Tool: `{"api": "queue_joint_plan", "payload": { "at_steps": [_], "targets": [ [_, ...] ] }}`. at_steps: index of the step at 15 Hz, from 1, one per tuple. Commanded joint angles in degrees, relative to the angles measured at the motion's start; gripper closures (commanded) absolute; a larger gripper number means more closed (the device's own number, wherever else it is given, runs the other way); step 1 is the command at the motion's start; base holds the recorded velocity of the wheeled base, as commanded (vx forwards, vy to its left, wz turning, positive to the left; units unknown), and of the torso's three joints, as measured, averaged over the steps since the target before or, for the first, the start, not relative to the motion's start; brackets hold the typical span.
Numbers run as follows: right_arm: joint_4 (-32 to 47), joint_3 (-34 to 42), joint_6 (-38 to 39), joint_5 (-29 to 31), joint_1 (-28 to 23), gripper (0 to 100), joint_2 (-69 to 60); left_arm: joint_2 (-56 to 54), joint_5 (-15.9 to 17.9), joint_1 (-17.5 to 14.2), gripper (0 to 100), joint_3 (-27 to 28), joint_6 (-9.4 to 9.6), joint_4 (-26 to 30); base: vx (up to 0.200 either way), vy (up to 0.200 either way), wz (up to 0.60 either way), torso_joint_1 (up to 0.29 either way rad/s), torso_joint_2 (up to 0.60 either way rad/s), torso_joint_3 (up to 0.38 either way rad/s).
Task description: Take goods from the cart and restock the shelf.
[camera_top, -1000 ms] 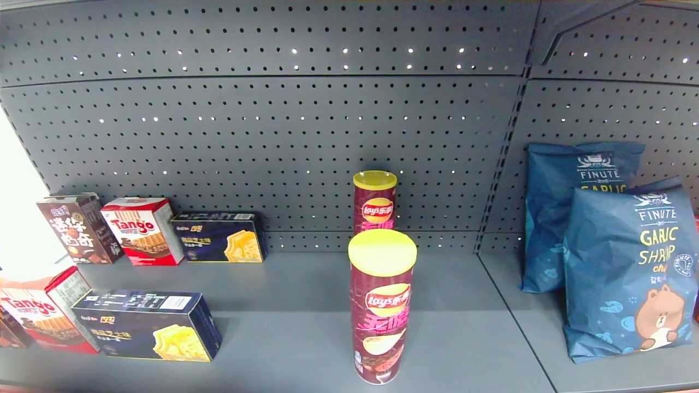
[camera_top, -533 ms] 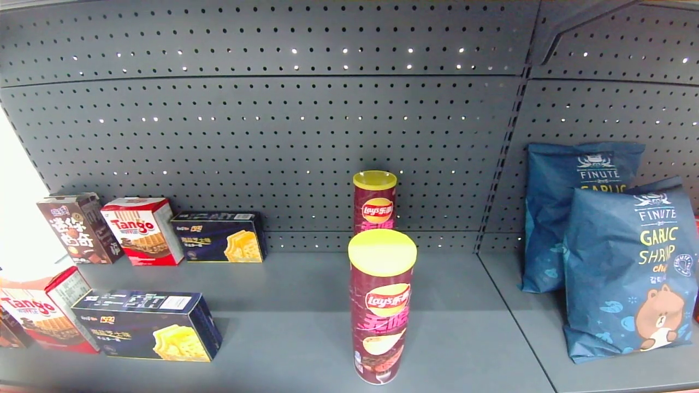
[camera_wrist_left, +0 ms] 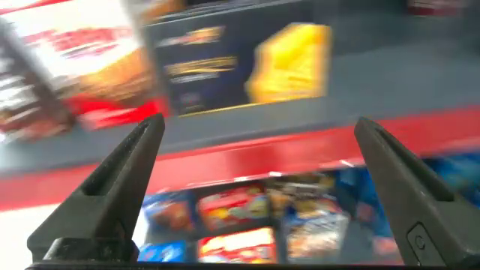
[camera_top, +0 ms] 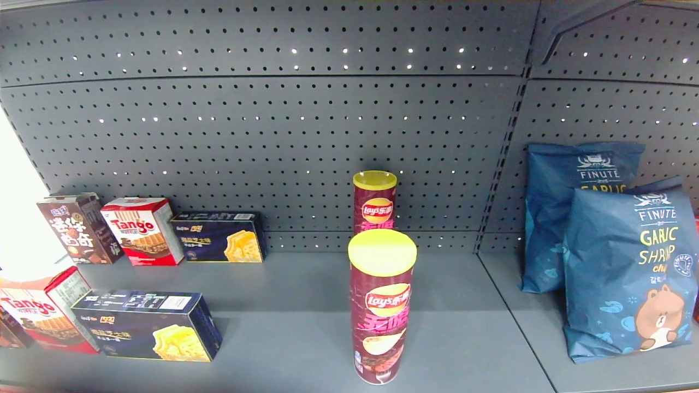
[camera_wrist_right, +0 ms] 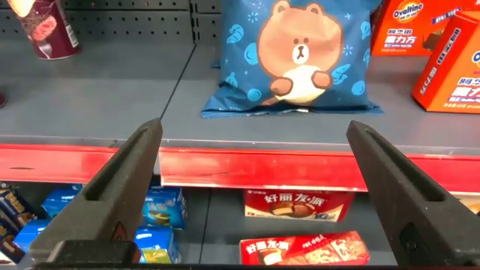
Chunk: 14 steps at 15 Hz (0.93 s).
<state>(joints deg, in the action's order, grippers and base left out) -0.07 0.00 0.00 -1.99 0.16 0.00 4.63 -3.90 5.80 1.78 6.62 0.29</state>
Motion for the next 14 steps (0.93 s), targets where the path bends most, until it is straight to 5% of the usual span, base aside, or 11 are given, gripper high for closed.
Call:
{"api": "queue_joint_plan", "payload": {
  "at_steps": [1, 2, 3, 5, 6, 9, 12, 14],
  "targets": [
    [0.0, 0.0, 0.0, 0.0, 0.0, 0, 0.0, 0.2, -4.8, 0.0, 0, -0.7, -0.82, -1.3, 0.0, 0.0, 0.0, 0.0, 0.0, 0.0],
    [0.0, 0.0, -0.1, 0.0, 0.0, 0, 0.0, 0.2, -4.6, 0.0, 0, -1.3, -0.56, -2.7, 0.0, 0.0, 0.0, 0.0, 0.0, 0.0],
    [0.0, 0.0, -0.1, 0.0, 0.0, 0, 0.0, 0.2, -0.9, -0.2, 0, -1.5, -0.47, -3.3, 0.0, 0.0, 0.0, 0.0, 0.0, 0.0],
    [0.0, 0.0, -0.1, 0.0, 0.0, 0, 0.0, 0.0, 14.6, -5.7, 0, -1.4, -0.82, -0.5, 0.0, 0.0, 0.0, 0.0, 0.0, 0.0],
    [0.0, 0.0, -0.1, 0.0, 0.0, 0, 0.0, -0.1, 15.0, -6.9, 0, -1.2, 0.85, 0.4, 0.0, 0.0, 0.0, 0.0, 0.0, 0.0],
    [0.0, 0.0, 0.0, 0.0, 0.0, 0, 0.0, -4.6, 15.2, -5.5, 0, -1.6, 1.99, -0.8, 0.0, 0.0, 0.0, 0.0, 0.0, 0.0],
    [0.0, 0.0, -0.1, 0.0, 0.0, 0, 0.0, -4.6, 14.1, -5.6, 0, -1.5, -0.82, -0.4, 0.0, 0.0, 0.0, 0.0, 0.0, 0.0],
    [0.0, 0.0, 0.0, 0.0, 0.0, 0, 0.0, -4.6, 13.9, -5.6, 0, -1.6, -0.91, -0.3, 0.0, 0.0, 0.0, 0.0, 0.0, 0.0]
  ]
}}
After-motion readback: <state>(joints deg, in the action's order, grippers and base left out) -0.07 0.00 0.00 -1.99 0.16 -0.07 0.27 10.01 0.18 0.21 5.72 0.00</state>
